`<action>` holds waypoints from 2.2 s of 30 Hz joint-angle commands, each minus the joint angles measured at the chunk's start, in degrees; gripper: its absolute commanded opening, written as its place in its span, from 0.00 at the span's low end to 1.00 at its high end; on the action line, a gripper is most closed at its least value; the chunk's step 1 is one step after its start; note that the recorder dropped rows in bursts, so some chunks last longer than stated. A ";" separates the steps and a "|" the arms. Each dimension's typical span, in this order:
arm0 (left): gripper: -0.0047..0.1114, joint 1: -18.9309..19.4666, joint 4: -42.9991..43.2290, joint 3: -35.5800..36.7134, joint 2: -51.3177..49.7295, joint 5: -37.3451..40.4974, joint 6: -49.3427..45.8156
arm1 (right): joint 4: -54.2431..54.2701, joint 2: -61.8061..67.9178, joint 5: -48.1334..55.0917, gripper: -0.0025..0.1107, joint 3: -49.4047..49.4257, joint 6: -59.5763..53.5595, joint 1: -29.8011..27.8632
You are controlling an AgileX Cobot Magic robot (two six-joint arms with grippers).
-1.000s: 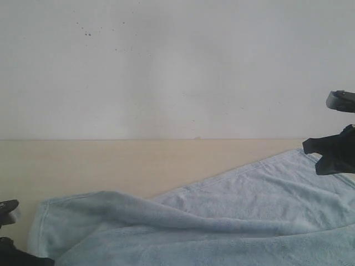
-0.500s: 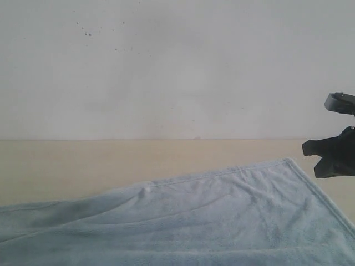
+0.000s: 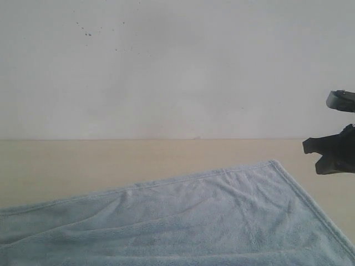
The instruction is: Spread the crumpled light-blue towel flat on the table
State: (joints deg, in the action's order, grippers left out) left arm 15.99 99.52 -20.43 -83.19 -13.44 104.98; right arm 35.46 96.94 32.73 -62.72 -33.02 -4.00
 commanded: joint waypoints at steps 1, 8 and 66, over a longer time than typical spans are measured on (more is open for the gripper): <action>0.56 -0.04 0.42 -2.35 0.16 -2.42 2.49 | 0.15 -0.39 0.88 0.02 0.27 -1.34 -0.01; 0.63 -0.04 0.42 -5.34 0.32 0.97 3.78 | 0.15 -0.14 -2.61 0.02 0.27 -3.58 -0.01; 0.61 -0.04 0.42 -20.74 -11.14 5.92 -1.92 | -26.04 41.88 6.23 0.02 -46.00 21.12 8.60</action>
State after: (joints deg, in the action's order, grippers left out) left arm 15.99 99.97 -40.95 -94.37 -7.20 104.81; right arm 9.80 138.77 37.78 -108.40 -13.81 4.62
